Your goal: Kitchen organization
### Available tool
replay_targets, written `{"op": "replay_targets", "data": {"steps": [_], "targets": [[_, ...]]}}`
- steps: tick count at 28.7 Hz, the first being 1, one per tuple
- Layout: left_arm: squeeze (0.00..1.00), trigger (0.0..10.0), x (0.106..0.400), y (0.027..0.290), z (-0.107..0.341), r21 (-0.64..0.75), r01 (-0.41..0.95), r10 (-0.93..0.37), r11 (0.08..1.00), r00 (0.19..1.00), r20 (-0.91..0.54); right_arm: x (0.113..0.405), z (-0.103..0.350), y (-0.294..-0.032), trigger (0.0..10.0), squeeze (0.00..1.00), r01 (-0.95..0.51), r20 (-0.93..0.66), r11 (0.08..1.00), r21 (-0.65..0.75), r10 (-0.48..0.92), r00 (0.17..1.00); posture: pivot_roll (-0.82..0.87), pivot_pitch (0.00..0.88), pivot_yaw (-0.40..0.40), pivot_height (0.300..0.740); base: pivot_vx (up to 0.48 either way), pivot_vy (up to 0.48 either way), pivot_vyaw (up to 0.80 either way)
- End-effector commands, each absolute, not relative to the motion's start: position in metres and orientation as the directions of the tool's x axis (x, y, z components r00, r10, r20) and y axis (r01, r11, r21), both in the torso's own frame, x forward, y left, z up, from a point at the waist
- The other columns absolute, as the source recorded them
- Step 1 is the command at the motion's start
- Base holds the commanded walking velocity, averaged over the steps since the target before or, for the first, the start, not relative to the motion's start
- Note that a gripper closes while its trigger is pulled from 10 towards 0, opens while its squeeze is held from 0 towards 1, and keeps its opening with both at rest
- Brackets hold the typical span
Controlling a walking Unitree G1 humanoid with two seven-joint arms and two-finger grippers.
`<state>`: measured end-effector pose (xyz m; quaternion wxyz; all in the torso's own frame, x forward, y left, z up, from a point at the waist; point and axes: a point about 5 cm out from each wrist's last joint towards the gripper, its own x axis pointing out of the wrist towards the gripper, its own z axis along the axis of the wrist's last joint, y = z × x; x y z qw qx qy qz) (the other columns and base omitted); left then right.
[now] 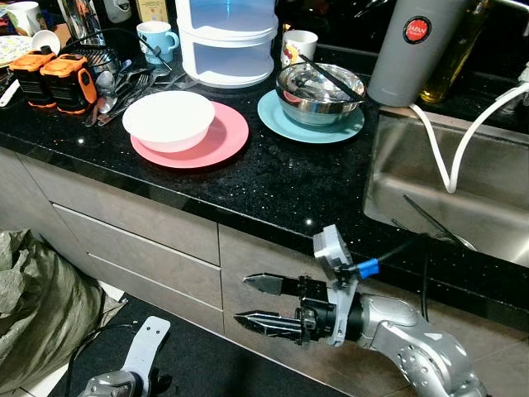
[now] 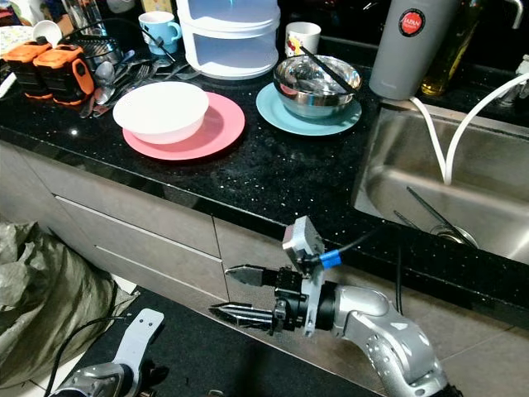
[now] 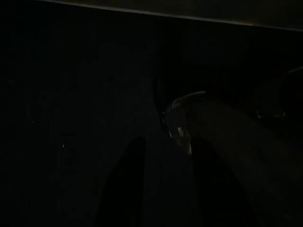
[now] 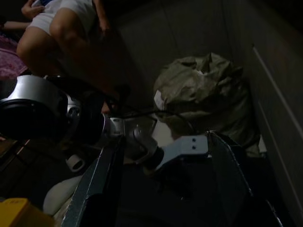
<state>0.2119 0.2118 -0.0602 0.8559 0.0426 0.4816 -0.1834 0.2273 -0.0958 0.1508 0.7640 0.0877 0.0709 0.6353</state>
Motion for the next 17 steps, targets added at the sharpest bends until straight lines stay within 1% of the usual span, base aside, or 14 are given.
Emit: {"op": "replay_targets", "data": {"steps": [1, 6, 17], "targets": [[0.0, 10.0, 0.2071, 0.2108, -0.0632, -0.107, 0.376, -0.278, 0.92, 0.436, -0.856, 0.228, 0.1488, -0.0948, 10.0, 0.0, -0.956, -0.011, 0.169, 0.241, 0.985, 0.172, -0.02, 0.146, -0.012, 0.74, 0.0, 0.0, 0.0], [0.0, 10.0, 0.2067, 0.2114, -0.0632, -0.104, 0.386, -0.277, 0.917, 0.429, -0.86, 0.2281, 0.1473, -0.0947, 10.0, 0.0, -0.954, -0.021, 0.172, 0.245, 0.985, 0.172, -0.03, 0.151, 0.0, 0.74, 0.0, 0.0, 0.0], [0.0, 10.0, 0.2064, 0.2098, -0.0636, -0.106, 0.395, -0.283, 0.912, 0.421, -0.862, 0.2288, 0.1452, -0.0954, 10.0, 0.0, -0.948, -0.042, 0.174, 0.267, 0.985, 0.169, -0.03, 0.164, -0.001, 0.74, 0.0, 0.0, 0.0]]}}
